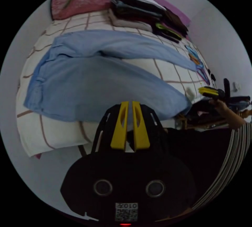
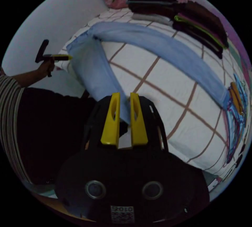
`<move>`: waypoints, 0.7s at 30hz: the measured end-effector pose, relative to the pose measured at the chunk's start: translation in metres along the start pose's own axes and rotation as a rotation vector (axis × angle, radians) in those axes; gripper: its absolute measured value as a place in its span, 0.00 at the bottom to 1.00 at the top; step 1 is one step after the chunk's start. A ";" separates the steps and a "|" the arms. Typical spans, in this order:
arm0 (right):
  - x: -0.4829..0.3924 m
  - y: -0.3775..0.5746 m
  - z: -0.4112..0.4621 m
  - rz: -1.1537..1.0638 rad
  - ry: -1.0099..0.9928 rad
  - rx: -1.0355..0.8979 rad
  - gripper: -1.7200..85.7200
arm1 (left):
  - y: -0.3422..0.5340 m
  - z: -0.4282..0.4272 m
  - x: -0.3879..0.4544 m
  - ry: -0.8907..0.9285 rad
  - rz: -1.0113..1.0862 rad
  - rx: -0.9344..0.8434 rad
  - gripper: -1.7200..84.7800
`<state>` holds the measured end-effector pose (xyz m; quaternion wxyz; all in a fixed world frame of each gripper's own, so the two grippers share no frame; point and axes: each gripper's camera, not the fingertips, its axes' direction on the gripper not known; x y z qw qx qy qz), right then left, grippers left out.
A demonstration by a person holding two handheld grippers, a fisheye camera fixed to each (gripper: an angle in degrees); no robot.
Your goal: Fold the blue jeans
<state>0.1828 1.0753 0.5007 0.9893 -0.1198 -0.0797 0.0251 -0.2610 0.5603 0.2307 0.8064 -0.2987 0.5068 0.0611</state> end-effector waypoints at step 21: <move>-0.051 0.138 0.043 0.072 -0.209 0.055 0.10 | 0.107 0.054 -0.182 0.393 -0.332 -0.045 0.12</move>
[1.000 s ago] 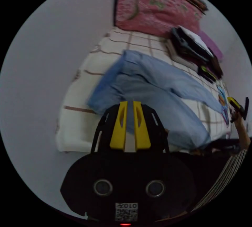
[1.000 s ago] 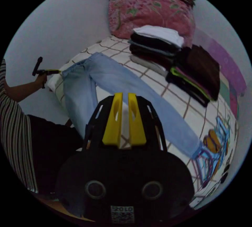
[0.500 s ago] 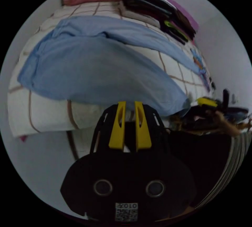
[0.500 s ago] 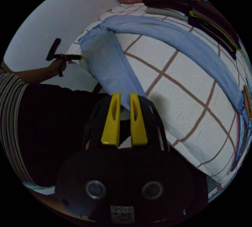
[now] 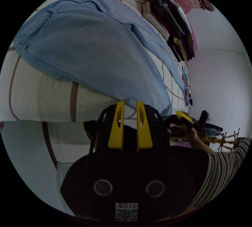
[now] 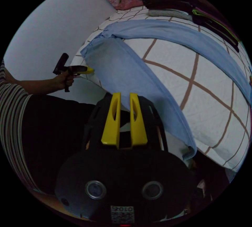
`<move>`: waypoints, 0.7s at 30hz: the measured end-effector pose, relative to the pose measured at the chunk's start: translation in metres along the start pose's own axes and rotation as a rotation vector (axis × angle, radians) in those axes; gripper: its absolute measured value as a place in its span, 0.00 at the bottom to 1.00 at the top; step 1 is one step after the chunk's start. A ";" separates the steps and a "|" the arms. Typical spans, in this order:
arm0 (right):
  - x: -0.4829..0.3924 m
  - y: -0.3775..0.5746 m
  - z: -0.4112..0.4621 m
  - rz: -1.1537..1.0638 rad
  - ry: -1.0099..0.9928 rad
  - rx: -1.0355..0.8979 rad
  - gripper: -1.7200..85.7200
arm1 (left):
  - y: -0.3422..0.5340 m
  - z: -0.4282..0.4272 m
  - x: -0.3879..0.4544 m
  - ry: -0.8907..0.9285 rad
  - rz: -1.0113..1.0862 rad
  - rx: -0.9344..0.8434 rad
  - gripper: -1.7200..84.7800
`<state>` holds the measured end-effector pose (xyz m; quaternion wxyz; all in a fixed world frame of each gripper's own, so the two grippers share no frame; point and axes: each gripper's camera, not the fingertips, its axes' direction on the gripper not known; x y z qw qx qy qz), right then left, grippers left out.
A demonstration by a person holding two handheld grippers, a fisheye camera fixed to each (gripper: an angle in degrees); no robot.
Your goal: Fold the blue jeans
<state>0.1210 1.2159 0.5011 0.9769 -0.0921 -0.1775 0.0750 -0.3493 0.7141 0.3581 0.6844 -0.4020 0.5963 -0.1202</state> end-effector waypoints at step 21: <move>-0.065 0.169 -0.009 0.083 -0.044 0.023 0.09 | -0.022 -0.009 -0.088 0.325 -0.001 -0.198 0.09</move>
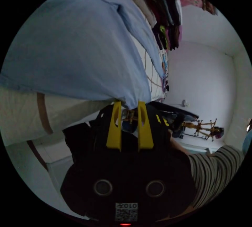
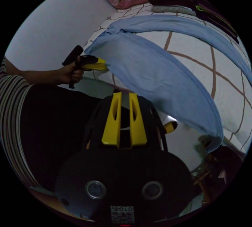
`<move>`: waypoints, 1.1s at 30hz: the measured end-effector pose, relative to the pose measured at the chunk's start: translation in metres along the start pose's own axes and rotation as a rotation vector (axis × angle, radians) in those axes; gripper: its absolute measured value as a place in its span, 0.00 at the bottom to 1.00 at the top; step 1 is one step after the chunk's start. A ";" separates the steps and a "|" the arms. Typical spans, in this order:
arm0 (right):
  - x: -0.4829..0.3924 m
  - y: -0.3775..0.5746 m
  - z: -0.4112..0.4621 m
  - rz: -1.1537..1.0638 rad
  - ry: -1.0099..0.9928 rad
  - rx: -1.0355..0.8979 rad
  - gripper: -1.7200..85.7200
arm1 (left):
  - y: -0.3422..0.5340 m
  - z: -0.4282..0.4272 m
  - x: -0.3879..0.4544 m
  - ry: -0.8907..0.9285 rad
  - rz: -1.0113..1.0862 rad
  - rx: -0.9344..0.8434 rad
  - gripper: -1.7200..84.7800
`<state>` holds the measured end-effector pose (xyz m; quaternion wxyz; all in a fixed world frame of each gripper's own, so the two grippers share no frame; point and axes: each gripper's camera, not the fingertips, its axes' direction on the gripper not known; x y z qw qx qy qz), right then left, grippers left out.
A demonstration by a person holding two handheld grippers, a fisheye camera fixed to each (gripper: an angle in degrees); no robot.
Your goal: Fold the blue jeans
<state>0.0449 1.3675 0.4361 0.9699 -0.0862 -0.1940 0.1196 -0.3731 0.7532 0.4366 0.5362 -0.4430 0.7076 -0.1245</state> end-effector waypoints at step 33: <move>0.064 0.235 -0.027 0.864 -0.721 0.792 0.11 | -0.068 -0.100 0.041 0.218 0.077 0.044 0.02</move>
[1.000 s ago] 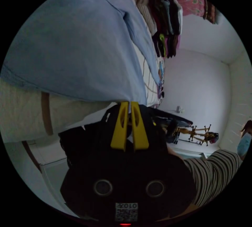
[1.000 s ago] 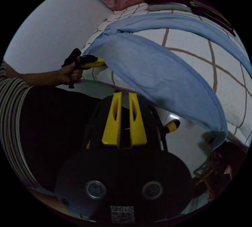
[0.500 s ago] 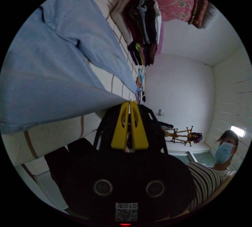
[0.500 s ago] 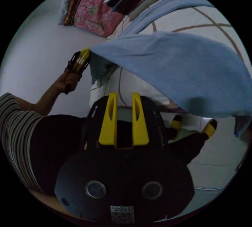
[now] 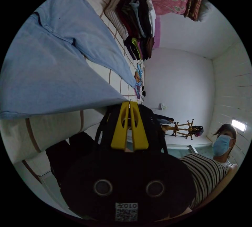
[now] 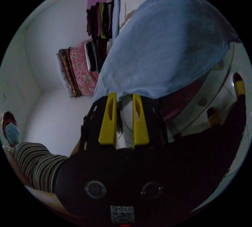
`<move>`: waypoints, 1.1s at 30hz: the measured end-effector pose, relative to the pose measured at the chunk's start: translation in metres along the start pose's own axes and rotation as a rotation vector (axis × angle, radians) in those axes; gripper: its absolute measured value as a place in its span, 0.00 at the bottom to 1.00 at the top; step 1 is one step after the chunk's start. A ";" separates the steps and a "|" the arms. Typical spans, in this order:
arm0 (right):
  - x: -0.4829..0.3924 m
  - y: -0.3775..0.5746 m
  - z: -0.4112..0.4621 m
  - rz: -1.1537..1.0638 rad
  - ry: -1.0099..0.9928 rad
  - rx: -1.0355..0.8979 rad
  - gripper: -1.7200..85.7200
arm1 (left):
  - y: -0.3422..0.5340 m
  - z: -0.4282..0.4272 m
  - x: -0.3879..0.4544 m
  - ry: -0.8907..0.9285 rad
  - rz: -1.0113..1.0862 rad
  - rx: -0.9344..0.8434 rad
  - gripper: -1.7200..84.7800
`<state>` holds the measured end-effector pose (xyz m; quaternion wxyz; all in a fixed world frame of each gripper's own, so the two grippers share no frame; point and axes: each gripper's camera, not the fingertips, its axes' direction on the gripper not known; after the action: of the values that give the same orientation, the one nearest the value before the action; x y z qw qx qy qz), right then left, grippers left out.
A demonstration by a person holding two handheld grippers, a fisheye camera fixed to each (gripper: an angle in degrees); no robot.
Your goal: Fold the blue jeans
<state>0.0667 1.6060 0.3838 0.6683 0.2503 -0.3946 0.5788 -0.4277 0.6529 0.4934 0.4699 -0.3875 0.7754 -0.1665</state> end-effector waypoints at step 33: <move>-0.324 -0.058 0.178 -0.764 0.741 -0.303 0.14 | -0.105 0.053 -0.047 -0.027 -0.134 0.079 0.03</move>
<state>0.0748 1.2663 0.2265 0.9535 0.0566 -0.0930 0.2812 -0.3238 0.6262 0.5603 0.4831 -0.4218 0.7342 -0.2227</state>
